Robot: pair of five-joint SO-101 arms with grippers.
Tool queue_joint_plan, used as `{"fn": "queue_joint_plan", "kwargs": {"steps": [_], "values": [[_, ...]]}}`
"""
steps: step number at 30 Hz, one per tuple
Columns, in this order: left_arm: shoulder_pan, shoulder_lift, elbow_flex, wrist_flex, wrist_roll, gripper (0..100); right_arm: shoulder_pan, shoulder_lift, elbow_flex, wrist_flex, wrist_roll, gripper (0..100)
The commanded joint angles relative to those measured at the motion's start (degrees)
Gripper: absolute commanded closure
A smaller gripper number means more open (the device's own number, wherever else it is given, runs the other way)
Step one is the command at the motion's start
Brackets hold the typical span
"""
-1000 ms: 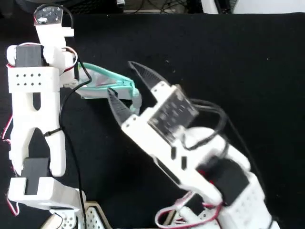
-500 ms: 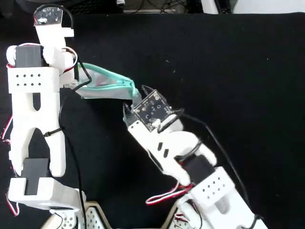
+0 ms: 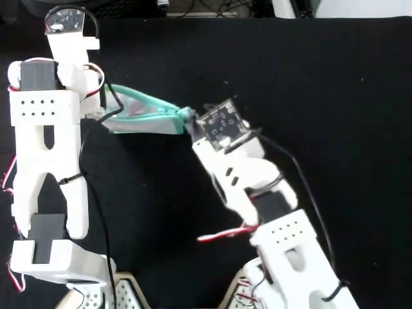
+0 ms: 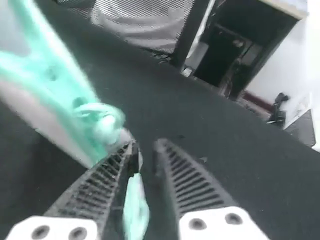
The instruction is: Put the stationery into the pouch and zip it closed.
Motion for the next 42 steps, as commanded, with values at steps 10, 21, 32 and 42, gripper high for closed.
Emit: {"fn": "queue_joint_plan", "kwargs": {"steps": [10,21,32,42], "values": [[-1.4,3.4,4.7,-0.3,0.0,97,-2.7,1.5,-2.2,3.4,1.0,83.5],[-1.4,3.4,4.6,-0.3,0.0,97,-4.9,1.5,-11.9,23.8,0.6,78.0],[-1.4,3.4,4.6,-0.3,0.0,97,-10.8,-2.9,-16.8,33.9,-4.7,77.9],[-1.4,3.4,4.7,-0.3,0.0,97,-11.2,-8.3,-4.4,14.8,-8.4,77.9]]}}
